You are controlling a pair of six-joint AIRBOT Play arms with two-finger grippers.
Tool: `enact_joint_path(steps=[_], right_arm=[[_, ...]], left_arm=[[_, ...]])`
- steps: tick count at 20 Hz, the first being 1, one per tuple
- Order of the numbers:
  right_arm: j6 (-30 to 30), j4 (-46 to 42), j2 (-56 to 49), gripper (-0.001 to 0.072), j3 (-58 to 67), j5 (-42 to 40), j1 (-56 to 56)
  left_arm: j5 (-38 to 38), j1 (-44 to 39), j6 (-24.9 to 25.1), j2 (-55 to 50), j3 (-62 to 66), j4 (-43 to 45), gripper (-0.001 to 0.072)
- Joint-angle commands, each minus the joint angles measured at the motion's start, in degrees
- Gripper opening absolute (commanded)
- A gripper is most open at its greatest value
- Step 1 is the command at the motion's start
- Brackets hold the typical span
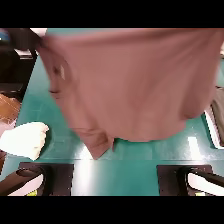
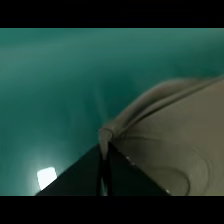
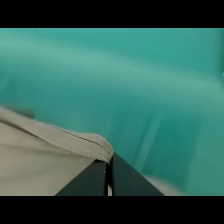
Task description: Fold the shirts.
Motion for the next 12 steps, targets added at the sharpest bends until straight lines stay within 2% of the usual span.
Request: enact_joint_path(steps=[1,4,6,7,8,9,12], right_arm=[[0.02,0.48,-10.01,0.0017,-6.16,-2.73,2.93],[0.02,0.96,-17.90,0.0018,-6.51,-5.46,3.91],[0.02,1.05,-20.83,0.0031,-6.51,-6.84,4.07],[0.02,1.07,-21.81,0.0143,-6.51,-7.58,4.07],[0.02,1.20,-22.32,0.0326,-6.49,-7.82,4.04],[0.02,1.49,-22.29,0.0388,-6.51,-7.45,3.85],[-0.46,5.86,-20.70,0.0386,-7.02,-1.73,1.70]], left_arm=[[6.10,0.94,-1.95,-9.11,-9.97,0.92,0.0024],[11.43,3.76,-2.97,-15.96,-10.05,0.83,0.0025],[12.20,5.22,-2.91,-17.92,-10.05,0.81,0.0027],[12.11,5.77,-2.80,-18.23,-10.05,0.76,0.0233],[11.82,6.23,-2.82,-18.21,-10.03,0.74,0.0538],[10.10,6.75,-2.80,-18.21,-9.68,0.63,0.0548],[0.48,9.90,-1.68,-17.25,-8.57,0.24,0.0540]])
